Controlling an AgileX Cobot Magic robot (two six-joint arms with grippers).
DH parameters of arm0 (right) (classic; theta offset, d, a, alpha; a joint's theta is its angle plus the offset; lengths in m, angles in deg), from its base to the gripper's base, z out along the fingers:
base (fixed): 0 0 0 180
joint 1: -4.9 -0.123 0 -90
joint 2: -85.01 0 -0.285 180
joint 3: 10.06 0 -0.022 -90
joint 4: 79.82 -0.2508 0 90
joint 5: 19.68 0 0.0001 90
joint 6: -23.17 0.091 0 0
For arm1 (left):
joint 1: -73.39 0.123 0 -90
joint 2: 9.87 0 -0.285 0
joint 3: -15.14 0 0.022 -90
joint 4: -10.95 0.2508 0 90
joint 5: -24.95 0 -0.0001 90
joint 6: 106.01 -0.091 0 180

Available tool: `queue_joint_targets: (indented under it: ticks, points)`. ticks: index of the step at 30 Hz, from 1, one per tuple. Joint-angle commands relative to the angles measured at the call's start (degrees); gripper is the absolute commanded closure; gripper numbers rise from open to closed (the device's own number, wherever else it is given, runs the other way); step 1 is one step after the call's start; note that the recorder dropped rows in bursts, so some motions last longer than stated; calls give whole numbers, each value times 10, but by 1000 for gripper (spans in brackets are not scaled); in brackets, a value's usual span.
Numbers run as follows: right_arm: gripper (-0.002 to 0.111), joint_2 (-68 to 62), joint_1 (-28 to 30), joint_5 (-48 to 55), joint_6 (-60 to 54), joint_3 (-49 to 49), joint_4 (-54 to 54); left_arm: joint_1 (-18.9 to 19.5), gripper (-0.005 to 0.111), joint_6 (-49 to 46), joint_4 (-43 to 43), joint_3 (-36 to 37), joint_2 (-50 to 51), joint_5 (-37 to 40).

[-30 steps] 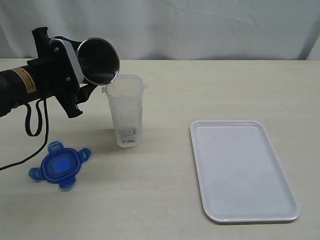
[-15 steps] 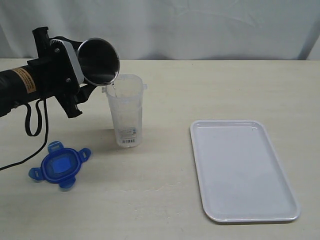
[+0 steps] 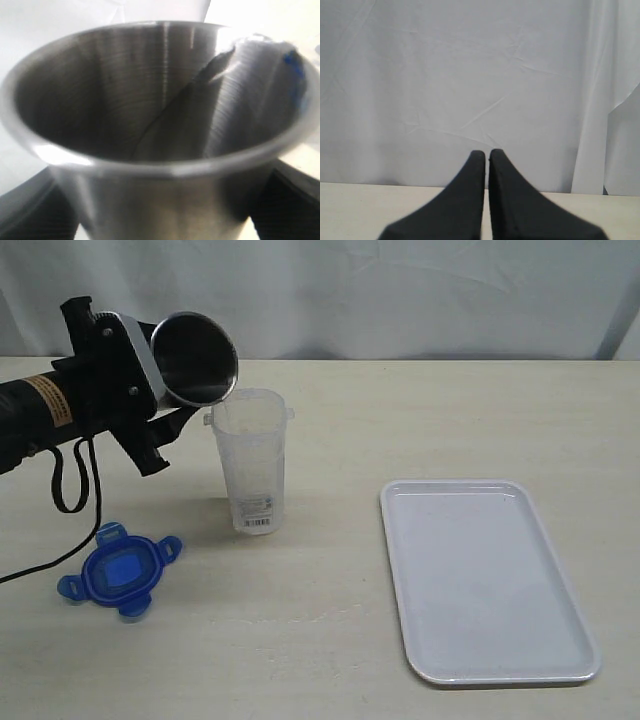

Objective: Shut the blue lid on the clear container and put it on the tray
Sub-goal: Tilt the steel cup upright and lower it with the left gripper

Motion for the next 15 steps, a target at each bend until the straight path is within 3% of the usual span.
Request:
queue_joint_targets:
  ticks: [1,11,15]
  points:
    - [104,2,2,-2,3,1,-1,-3,107,74,-9,-3,-10,-31]
    - [104,2,2,-2,3,1,-1,-3,107,252,-10,-3,-10,-28]
    - [104,2,2,-2,3,1,-1,-3,107,285,-72,-3,-10,-32]
